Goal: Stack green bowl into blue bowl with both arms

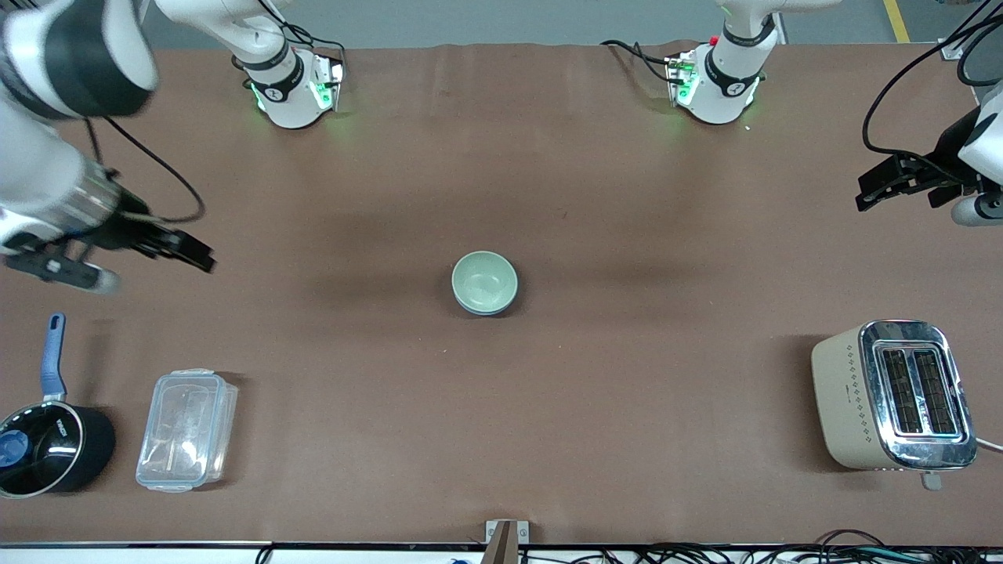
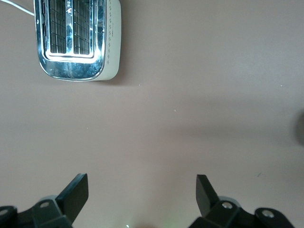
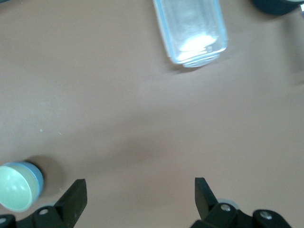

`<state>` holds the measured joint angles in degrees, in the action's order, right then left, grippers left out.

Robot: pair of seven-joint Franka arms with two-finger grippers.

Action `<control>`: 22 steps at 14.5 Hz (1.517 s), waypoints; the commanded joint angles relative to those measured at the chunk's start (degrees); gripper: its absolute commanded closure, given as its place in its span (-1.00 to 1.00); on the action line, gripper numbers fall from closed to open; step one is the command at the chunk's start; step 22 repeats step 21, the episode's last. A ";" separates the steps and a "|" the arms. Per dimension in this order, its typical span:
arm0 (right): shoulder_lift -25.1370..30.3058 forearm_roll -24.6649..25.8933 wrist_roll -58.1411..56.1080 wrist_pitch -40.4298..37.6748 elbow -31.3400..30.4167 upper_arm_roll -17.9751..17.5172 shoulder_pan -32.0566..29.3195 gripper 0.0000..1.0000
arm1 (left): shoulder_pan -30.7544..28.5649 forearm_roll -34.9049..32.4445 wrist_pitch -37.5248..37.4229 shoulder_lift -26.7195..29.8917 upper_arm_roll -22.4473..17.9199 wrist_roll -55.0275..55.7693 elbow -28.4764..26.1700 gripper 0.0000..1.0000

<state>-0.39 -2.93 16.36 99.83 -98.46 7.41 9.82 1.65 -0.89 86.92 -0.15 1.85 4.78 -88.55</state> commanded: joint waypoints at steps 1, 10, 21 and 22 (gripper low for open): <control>6.18 1.17 -7.63 -0.69 -3.75 -1.00 -5.15 -1.00 | 0.38 0.54 -0.52 0.76 -0.18 -0.82 0.04 -1.00; 5.49 1.08 -21.81 -2.79 2.75 -1.00 -13.07 -1.00 | 0.64 0.10 -0.52 0.50 0.00 -0.91 0.30 -1.00; 5.40 2.74 -21.99 -7.72 4.42 -6.71 -17.04 -1.00 | 0.29 0.36 -0.52 0.94 2.90 -1.35 0.22 -1.00; 5.40 2.74 -21.99 -7.72 4.42 -6.71 -17.04 -1.00 | 0.29 0.36 -0.52 0.94 2.90 -1.35 0.22 -1.00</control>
